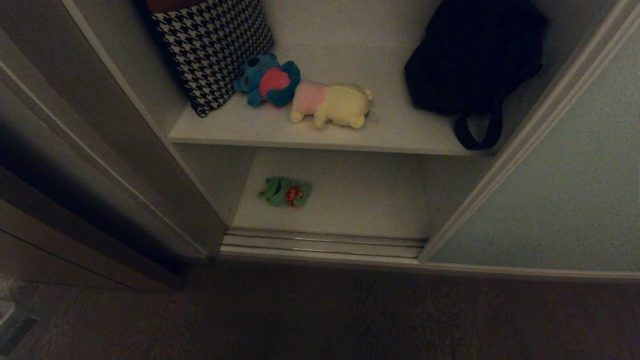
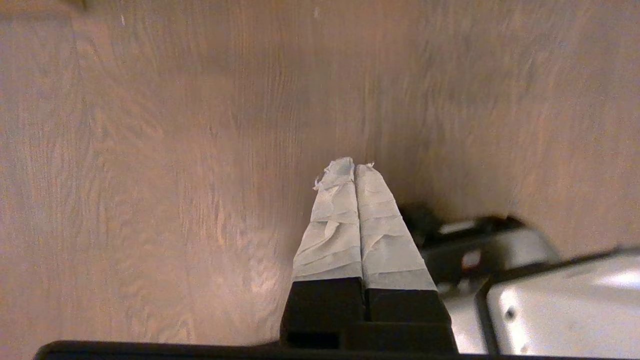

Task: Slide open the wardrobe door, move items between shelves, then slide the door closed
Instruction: Place the green doll on the higher shelf

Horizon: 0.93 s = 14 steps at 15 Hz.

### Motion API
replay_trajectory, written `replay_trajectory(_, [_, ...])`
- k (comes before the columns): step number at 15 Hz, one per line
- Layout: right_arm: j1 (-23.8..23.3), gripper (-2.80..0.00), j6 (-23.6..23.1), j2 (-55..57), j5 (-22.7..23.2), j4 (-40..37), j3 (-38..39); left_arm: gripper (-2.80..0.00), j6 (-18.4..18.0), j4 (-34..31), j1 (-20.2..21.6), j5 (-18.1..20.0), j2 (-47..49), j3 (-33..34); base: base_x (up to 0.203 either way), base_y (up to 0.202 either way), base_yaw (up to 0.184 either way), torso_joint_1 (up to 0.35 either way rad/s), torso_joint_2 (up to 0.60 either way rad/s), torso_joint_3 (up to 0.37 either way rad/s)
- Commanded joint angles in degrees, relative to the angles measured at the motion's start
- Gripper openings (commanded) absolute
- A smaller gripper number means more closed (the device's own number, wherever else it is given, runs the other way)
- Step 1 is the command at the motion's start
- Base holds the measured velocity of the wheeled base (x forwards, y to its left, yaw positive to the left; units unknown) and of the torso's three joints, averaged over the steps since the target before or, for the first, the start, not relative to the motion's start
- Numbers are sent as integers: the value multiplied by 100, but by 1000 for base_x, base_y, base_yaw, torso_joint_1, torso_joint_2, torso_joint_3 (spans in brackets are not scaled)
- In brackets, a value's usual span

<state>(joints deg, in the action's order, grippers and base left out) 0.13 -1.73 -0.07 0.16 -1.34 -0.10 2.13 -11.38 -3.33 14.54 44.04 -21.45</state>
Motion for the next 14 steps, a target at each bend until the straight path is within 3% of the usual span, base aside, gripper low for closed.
replay_trajectory(1, [4, -280, -3, -1, 2, 2, 1, -280, -61, -108, -11, 18, -87, 334, 0, 0, 0, 0, 0, 0])
replay_trajectory(8, [4, -280, -3, -1, 2, -6, 1, -280, -257, -228, -10, 36, -48, 448, 0, 0, 0, 1, 2, -105])
replay_trajectory(14, [4, -280, -3, -2, 2, -2, 1, -280, -15, -174, 25, -4, 665, 218, 0, 0, 0, 4, 1, -199])
